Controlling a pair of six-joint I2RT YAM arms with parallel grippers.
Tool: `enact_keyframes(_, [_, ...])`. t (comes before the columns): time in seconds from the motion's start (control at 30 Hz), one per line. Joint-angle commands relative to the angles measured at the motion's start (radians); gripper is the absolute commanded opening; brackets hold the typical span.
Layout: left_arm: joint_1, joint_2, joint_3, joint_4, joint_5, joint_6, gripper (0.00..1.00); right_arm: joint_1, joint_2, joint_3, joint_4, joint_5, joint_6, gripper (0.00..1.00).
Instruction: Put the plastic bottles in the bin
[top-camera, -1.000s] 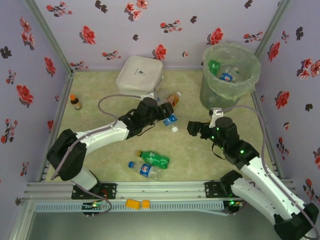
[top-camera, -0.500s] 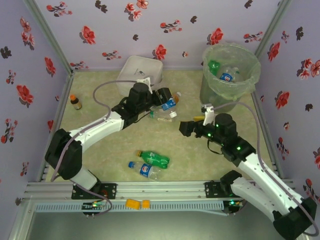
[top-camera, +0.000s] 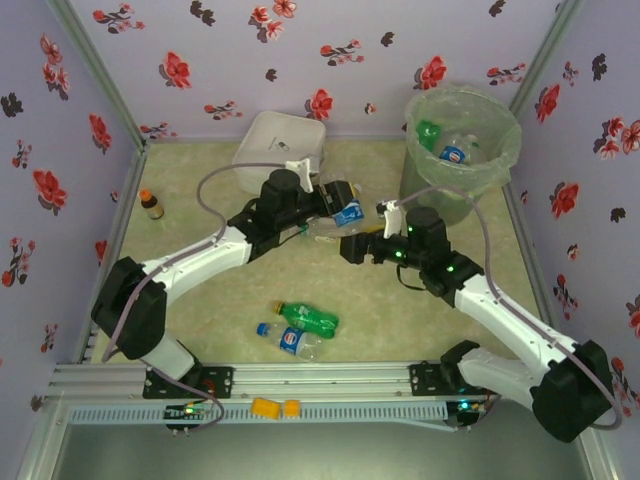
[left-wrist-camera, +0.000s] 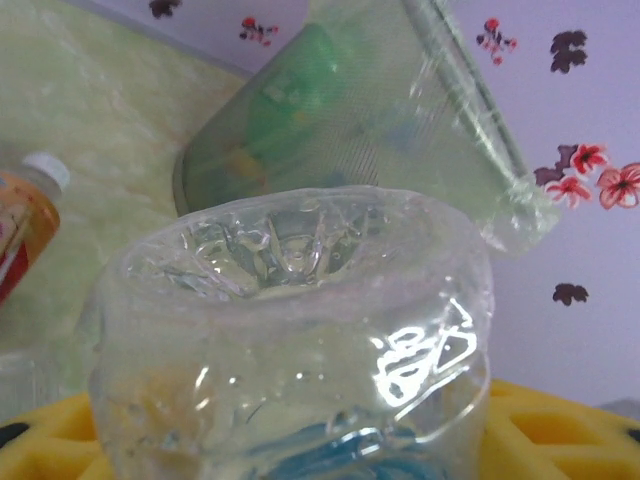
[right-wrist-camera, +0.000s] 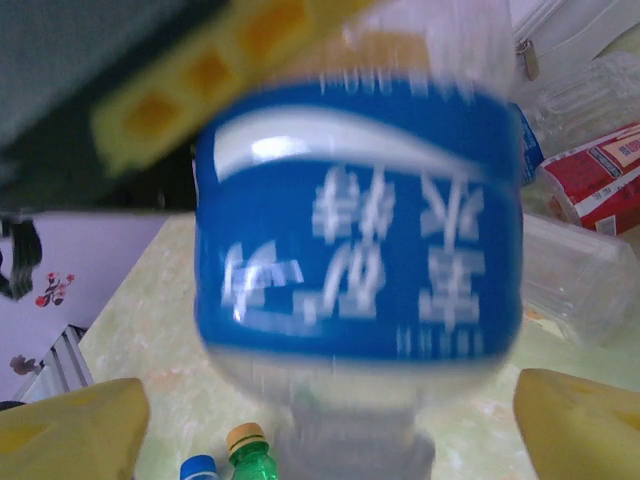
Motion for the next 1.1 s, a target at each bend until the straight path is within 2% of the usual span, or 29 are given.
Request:
enact_keyframes(0.0, [-0.015,-0.043,-0.029,0.041,0.023,-0.033,0.48,0.005,0.027,0.044,0.059,-0.001,-0.033,0.89])
enact_keyframes(0.37, [-0.035,-0.066,-0.084,0.121,0.031,-0.1,0.52,0.005,0.04,0.038,0.053,-0.001,-0.036,0.55])
enact_keyframes(0.47, [-0.035,-0.062,-0.089,0.147,0.041,-0.116,0.53,0.005,0.039,0.032,0.056,0.003,-0.032,0.56])
enact_keyframes(0.5, [-0.037,-0.062,-0.088,0.147,0.041,-0.117,0.56,0.005,0.036,0.03,0.056,0.004,-0.031,0.55])
enact_keyframes(0.57, [-0.035,-0.064,-0.088,0.142,0.041,-0.12,0.76,0.005,0.032,0.027,0.056,0.003,-0.032,0.54])
enact_keyframes(0.6, [-0.035,-0.066,-0.087,0.14,0.041,-0.12,0.91,0.005,0.03,0.026,0.055,0.006,-0.032,0.54])
enact_keyframes(0.63, [-0.035,-0.07,-0.088,0.136,0.038,-0.119,0.99,0.005,0.027,0.024,0.052,0.01,-0.034,0.54])
enact_keyframes(0.87, [-0.004,-0.141,-0.114,0.059,-0.059,-0.081,1.0,0.003,-0.016,-0.006,0.017,0.054,-0.029,0.53])
enact_keyframes(1.07, [0.104,-0.249,-0.209,0.024,-0.136,-0.085,1.0,-0.033,-0.062,0.008,-0.067,0.083,-0.04,0.53])
